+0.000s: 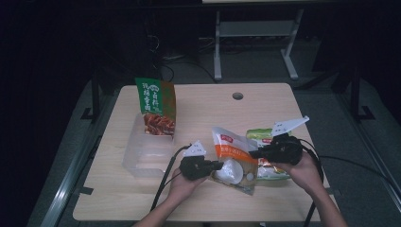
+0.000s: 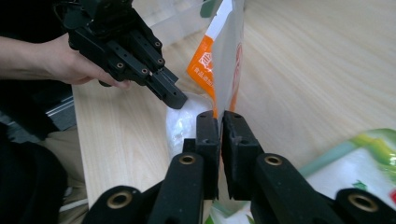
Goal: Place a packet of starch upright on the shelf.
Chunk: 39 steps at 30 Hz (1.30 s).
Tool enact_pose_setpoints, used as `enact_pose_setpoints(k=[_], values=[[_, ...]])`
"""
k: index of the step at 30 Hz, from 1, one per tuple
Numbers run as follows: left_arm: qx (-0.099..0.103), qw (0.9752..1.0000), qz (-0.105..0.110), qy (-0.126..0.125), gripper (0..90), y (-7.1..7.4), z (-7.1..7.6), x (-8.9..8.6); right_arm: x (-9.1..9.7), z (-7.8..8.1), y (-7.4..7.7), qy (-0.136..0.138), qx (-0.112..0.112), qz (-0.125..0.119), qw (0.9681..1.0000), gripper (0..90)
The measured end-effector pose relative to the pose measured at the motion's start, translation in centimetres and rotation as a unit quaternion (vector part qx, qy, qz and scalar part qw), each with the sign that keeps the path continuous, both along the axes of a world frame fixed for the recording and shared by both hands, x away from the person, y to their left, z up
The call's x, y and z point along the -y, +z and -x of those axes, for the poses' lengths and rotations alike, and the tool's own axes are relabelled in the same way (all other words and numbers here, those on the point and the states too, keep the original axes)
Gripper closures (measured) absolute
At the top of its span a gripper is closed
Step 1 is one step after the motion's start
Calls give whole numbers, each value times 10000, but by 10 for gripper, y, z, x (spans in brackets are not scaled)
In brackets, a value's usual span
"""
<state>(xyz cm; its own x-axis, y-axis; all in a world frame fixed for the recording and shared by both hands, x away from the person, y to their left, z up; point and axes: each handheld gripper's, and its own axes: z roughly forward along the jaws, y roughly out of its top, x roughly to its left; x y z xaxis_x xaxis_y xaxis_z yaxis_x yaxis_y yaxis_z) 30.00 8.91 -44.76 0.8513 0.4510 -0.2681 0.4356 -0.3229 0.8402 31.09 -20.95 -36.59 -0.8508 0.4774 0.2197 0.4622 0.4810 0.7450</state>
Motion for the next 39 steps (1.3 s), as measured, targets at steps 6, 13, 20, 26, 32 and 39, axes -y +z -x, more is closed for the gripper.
enact_pose_setpoints(k=[6, 13, 20, 26, 32, 39], values=[[100, 9999, -57, 18, 891, 0, 7, -3, -23, -8, -2, 116, -177, 388, 9990, 792], [206, 9997, -150, -11, 889, 2, 12, -7, -35, -13, -4, 84, -379, 638, 9972, 889], [135, 9997, -218, 29, 743, 6, 18, -15, -38, -8, 3, 121, -282, 476, 9984, 897], [99, 9996, -240, 72, 638, 15, 26, -26, -41, 1, 16, 132, 55, 378, 9992, 899], [96, 9995, -289, -79, 612, 21, 38, -33, -48, 2, 27, 75, 223, 437, 9988, 900], [61, 9996, -214, -157, 581, 22, 51, -36, -62, -2, 42, 67, 275, 561, 9980, 900]])
